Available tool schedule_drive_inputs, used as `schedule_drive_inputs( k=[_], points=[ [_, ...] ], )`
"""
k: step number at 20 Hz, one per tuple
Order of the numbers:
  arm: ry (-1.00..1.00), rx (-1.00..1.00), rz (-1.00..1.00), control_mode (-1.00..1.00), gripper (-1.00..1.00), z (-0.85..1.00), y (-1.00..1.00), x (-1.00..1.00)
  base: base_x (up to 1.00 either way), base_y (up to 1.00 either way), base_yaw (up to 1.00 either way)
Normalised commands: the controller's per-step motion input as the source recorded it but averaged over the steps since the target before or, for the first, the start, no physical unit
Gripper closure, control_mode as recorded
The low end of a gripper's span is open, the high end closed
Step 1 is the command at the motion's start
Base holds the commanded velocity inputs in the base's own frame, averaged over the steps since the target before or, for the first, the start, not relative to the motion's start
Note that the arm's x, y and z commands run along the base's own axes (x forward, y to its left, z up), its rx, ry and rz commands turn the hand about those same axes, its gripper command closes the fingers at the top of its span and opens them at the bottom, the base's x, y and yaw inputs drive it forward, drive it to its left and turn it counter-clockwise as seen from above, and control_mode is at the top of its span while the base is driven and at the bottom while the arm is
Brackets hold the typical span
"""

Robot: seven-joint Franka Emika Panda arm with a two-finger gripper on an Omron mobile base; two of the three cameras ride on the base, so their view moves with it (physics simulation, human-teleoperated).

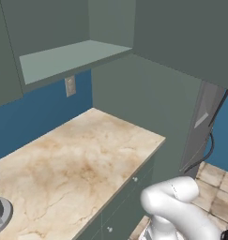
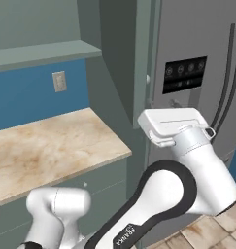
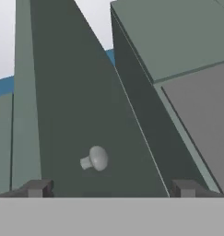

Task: Close all open cabinet doors.

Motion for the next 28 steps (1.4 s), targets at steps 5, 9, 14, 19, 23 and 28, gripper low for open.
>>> schedule_drive_inputs(
  k=[5, 9, 14, 19, 23, 28],
  points=[
    [0.0, 0.01, 0.13, -1.0, -1.0, -0.14, -0.14, 0.45, 0.0, 0.0, 0.0],
    [0.0, 0.0, 0.08, -1.0, -1.0, -0.13, 0.0, 0.42, 0.0, 0.0, 0.0],
    [-0.03, 0.0, 0.04, -1.0, -1.0, -0.12, 0.09, 0.07, 0.0, 0.0, 0.0],
    [-0.13, -0.02, 0.04, -1.0, -1.0, -0.1, 0.5, 0.0, 0.0, 0.0, 0.0],
    [-0.18, -0.04, 0.05, -1.0, -1.0, -0.05, 0.62, 0.0, 0.0, 0.0, 0.0],
    [-0.12, -0.04, 0.03, -1.0, -1.0, 0.0, 0.71, 0.0, 0.0, 0.0, 0.0]
  ],
)
